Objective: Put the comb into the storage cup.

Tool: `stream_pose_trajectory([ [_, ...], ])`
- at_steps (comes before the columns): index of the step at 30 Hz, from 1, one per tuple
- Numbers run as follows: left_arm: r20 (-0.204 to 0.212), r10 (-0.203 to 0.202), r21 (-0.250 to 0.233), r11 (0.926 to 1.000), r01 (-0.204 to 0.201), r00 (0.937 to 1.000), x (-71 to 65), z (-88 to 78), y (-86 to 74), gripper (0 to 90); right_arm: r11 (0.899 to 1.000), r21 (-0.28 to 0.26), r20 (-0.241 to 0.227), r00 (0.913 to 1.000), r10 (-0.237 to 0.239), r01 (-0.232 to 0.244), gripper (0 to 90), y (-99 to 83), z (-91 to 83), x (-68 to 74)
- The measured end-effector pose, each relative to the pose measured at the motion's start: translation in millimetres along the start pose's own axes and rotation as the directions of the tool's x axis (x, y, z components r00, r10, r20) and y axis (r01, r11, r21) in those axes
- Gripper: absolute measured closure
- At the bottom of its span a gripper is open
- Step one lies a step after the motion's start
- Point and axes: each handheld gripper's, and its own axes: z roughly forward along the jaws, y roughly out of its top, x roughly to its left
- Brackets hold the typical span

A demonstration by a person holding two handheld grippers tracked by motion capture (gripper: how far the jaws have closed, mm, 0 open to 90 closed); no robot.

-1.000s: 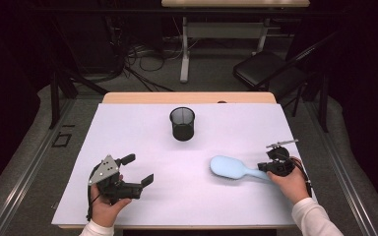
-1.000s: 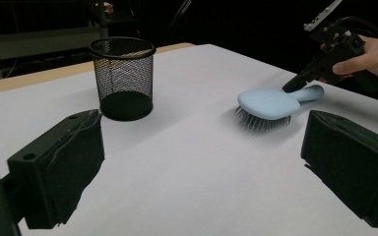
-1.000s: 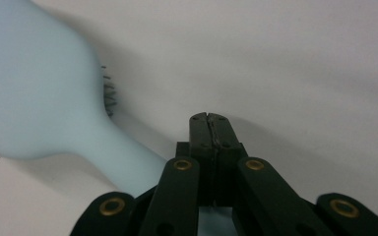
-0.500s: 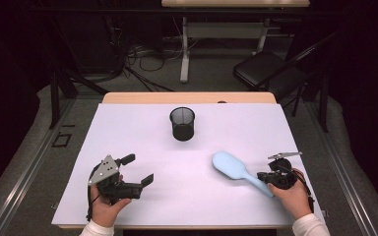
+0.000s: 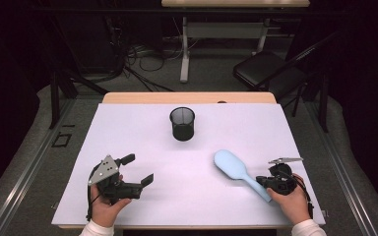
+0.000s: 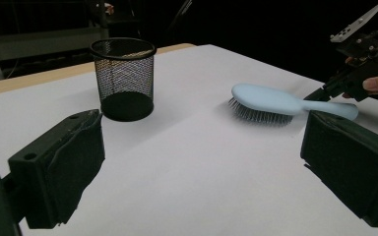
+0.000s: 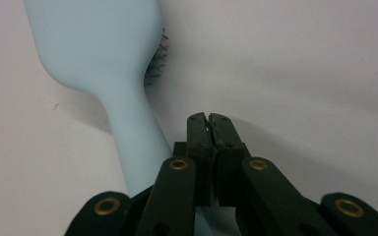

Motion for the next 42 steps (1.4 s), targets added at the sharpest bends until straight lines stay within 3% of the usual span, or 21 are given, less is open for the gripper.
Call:
stream_pose_trajectory([
  [7,0.0,0.0,-0.002,1.0,0.0,1.0,0.1,0.0,-0.2,3.0,1.0,-0.027,-0.001,1.0,-0.002,0.002,82.5,1.3,-0.9,0.0],
  [16,0.0,0.001,-0.001,1.0,-0.001,1.0,-0.3,0.2,-0.1,3.2,0.997,-0.072,0.035,0.9991,-0.023,0.025,65.4,2.8,-4.5,0.5],
  [24,0.001,0.001,0.0,1.0,-0.001,1.0,-0.3,0.1,-0.1,3.2,0.993,-0.117,0.007,1.0,-0.006,0.007,53.8,5.2,-10.8,-1.5],
  [26,0.001,0.0,0.001,1.0,0.0,1.0,-0.3,0.2,-0.2,3.2,0.985,-0.17,-0.02,0.9988,-0.044,0.04,49.2,5.5,-13.7,-3.7],
  [28,0.001,0.0,0.001,1.0,0.0,1.0,-0.2,0.2,-0.2,3.2,0.979,-0.197,-0.016,0.9986,-0.05,0.046,47.7,5.7,-16.8,-4.3],
  [36,-0.007,0.002,0.003,1.0,-0.002,1.0,-0.8,0.4,-0.1,3.2,0.962,-0.265,-0.033,0.9962,-0.081,0.07,38.6,6.6,-22.6,-5.9],
  [39,-0.005,0.0,0.003,1.0,0.0,1.0,-0.5,0.5,-0.2,3.2,0.965,-0.257,-0.053,0.9962,-0.07,0.054,37.9,8.1,-26.0,-5.5],
  [42,-0.004,-0.001,0.002,1.0,0.001,1.0,-0.6,0.3,-0.2,3.2,0.966,-0.247,-0.031,0.9963,-0.08,0.07,33.2,9.6,-26.9,-3.9],
])
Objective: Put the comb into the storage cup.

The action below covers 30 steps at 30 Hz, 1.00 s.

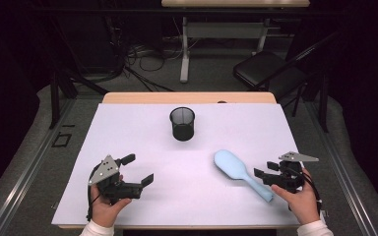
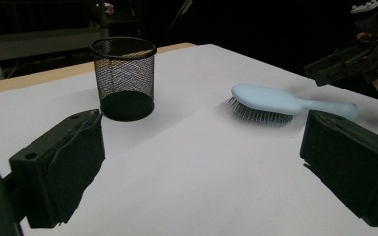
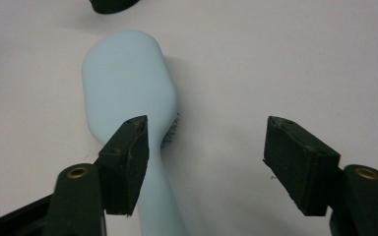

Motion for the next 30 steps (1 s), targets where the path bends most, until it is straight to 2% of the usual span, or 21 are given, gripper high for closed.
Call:
stream_pose_trajectory([
  [2,-0.003,0.0,-0.001,1.0,0.0,1.0,-0.1,0.2,-0.1,3.2,1.0,0.025,0.009,1.0,-0.001,0.001,31.0,1.2,0.0,0.4],
  [5,-0.003,0.001,0.0,1.0,-0.001,1.0,0.1,0.2,-0.1,3.2,0.997,0.074,0.035,0.9993,0.008,-0.011,21.7,3.4,0.1,-0.8],
  [10,-0.002,-0.001,-0.001,1.0,0.001,1.0,0.3,0.3,-0.2,3.2,0.997,0.074,0.05,0.9987,0.001,-0.005,14.4,5.0,-1.2,-2.4],
  [13,-0.003,0.0,0.001,1.0,0.0,1.0,0.1,0.5,-0.2,3.2,0.997,0.083,0.046,0.9989,0.001,-0.005,13.6,6.7,-2.6,-1.7],
  [17,-0.001,0.0,0.003,1.0,0.0,1.0,0.1,0.6,-0.2,3.2,0.989,0.142,0.049,0.9975,-0.05,0.043,5.6,9.6,-0.9,1.0],
  [20,-0.001,0.0,0.004,1.0,0.0,1.0,0.2,0.6,-0.3,3.3,0.987,0.154,0.026,0.9981,-0.056,0.051,4.5,13.0,-0.7,3.1],
  [21,-0.001,0.001,0.004,1.0,-0.001,1.0,0.3,0.5,-0.2,3.2,0.985,0.163,0.026,0.9978,-0.061,0.056,3.6,14.4,-1.0,4.4],
  [23,-0.002,0.0,0.003,1.0,0.0,1.0,0.3,0.4,-0.3,3.2,0.978,0.186,0.024,0.9948,-0.099,0.093,0.2,17.7,-0.4,7.4],
  [26,0.0,0.0,0.004,1.0,0.0,1.0,0.3,0.6,-0.4,3.2,0.971,0.205,0.022,0.9913,-0.13,0.123,0.0,21.4,0.3,10.6],
  [30,0.0,0.002,0.005,1.0,-0.002,1.0,-0.2,0.9,-0.4,3.3,0.951,0.254,0.042,0.98,-0.195,0.178,0.0,26.0,3.4,15.2],
])
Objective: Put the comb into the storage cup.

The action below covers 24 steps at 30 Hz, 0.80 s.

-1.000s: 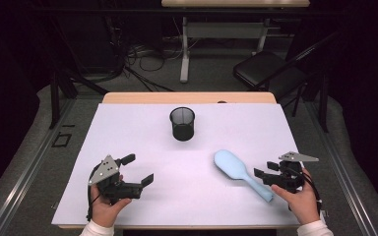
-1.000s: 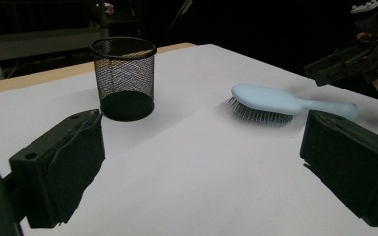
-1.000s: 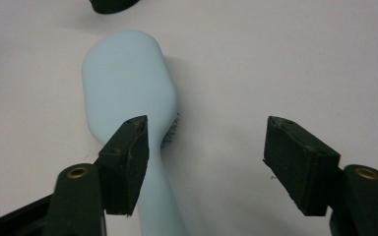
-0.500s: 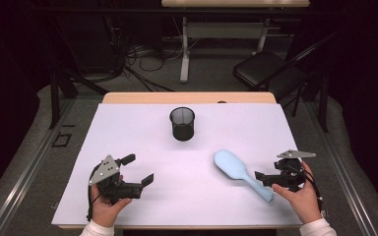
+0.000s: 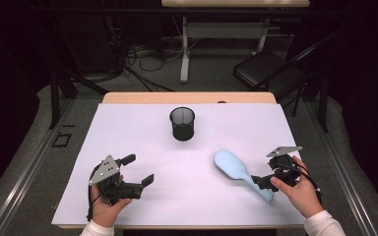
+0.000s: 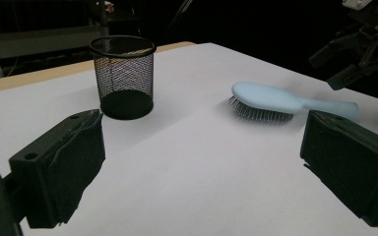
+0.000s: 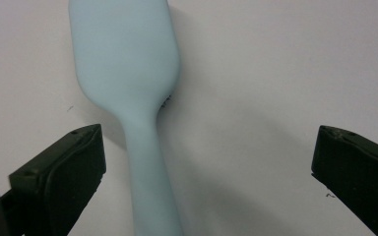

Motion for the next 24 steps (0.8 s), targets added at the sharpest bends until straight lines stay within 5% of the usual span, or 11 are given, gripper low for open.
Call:
stream_pose_trajectory([
  [8,0.0,0.0,0.0,1.0,0.0,1.0,-0.2,0.1,-0.1,3.2,0.998,0.036,-0.003,0.9983,-0.058,0.058,0.0,14.5,1.2,5.9],
  [24,0.001,-0.002,0.004,1.0,0.002,1.0,0.0,0.4,-0.2,3.2,0.989,0.112,0.0,0.9949,-0.101,0.1,0.0,26.4,7.7,7.7],
])
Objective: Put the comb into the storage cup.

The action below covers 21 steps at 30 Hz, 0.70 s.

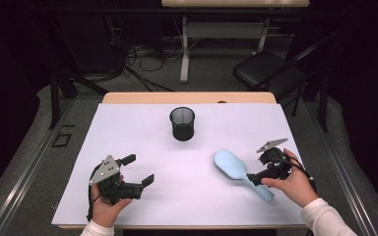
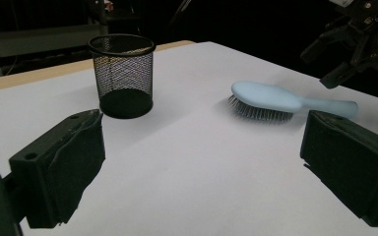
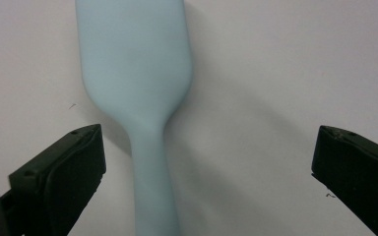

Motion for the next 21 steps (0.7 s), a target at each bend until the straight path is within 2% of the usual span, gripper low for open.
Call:
stream_pose_trajectory([
  [3,-0.002,0.0,-0.001,1.0,0.0,1.0,-0.2,0.1,-0.1,3.2,1.0,0.002,-0.005,0.9999,0.01,-0.01,0.0,1.3,0.3,-0.1],
  [7,-0.002,0.0,-0.001,1.0,0.0,1.0,-0.1,-0.1,-0.1,3.2,1.0,0.01,-0.002,1.0,-0.01,0.01,0.0,3.9,3.4,0.3],
  [8,-0.001,0.0,-0.002,1.0,0.0,1.0,0.0,-0.1,-0.1,3.2,0.999,0.028,0.001,0.9999,-0.016,0.016,0.0,5.4,4.6,1.2],
  [11,0.001,0.0,0.0,1.0,0.0,1.0,-0.1,-0.1,-0.1,3.2,0.999,0.034,0.002,0.9996,-0.027,0.027,0.0,6.6,6.8,2.0],
  [15,0.002,0.002,0.002,1.0,-0.002,1.0,-0.3,0.1,-0.1,3.2,0.998,0.055,-0.005,0.9999,-0.012,0.012,0.0,9.2,10.5,3.4],
  [21,0.002,0.0,0.001,1.0,0.0,1.0,-0.1,0.0,-0.1,3.2,0.994,0.104,-0.018,0.9997,-0.015,0.017,0.0,12.7,16.0,3.3],
])
